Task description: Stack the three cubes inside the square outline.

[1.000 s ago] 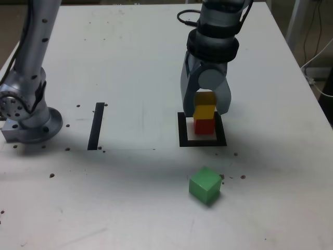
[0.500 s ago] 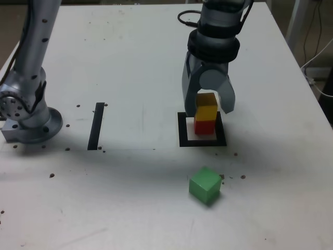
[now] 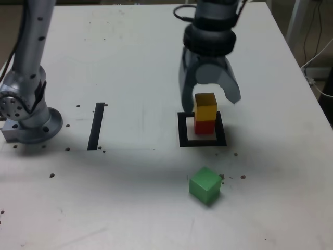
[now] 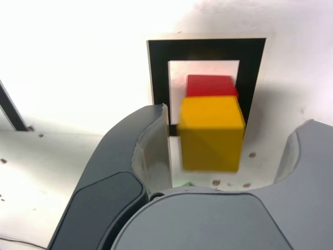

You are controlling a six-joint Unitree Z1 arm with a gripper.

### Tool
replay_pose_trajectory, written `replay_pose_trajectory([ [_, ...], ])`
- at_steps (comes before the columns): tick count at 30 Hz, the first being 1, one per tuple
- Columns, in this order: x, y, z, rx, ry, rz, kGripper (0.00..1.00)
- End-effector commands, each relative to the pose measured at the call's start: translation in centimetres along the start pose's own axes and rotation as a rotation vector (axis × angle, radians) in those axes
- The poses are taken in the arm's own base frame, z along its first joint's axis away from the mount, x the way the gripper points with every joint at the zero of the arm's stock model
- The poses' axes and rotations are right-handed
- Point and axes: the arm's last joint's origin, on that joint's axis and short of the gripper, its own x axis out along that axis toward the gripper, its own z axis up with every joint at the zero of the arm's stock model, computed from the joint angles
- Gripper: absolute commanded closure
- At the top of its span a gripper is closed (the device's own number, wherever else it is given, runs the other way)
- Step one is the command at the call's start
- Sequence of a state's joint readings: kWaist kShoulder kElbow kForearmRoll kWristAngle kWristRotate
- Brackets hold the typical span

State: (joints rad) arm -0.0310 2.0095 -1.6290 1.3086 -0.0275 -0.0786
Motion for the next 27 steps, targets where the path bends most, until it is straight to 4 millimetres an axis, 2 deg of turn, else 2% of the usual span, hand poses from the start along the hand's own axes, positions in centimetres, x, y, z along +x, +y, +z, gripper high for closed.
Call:
replay_pose_trajectory([
  [1,-1.1,-0.6,-1.6,-0.022,-0.008,0.013,0.01],
  [7,-1.8,-3.6,-5.5,-0.184,-0.006,0.038,0.01],
  [13,0.0,-8.9,-7.4,-0.353,-0.032,-0.037,0.01],
  [19,1.8,-13.1,-7.5,-0.414,0.019,-0.119,0.01],
  [27,2.8,-15.4,-5.1,-0.443,0.047,-0.144,0.00],
])
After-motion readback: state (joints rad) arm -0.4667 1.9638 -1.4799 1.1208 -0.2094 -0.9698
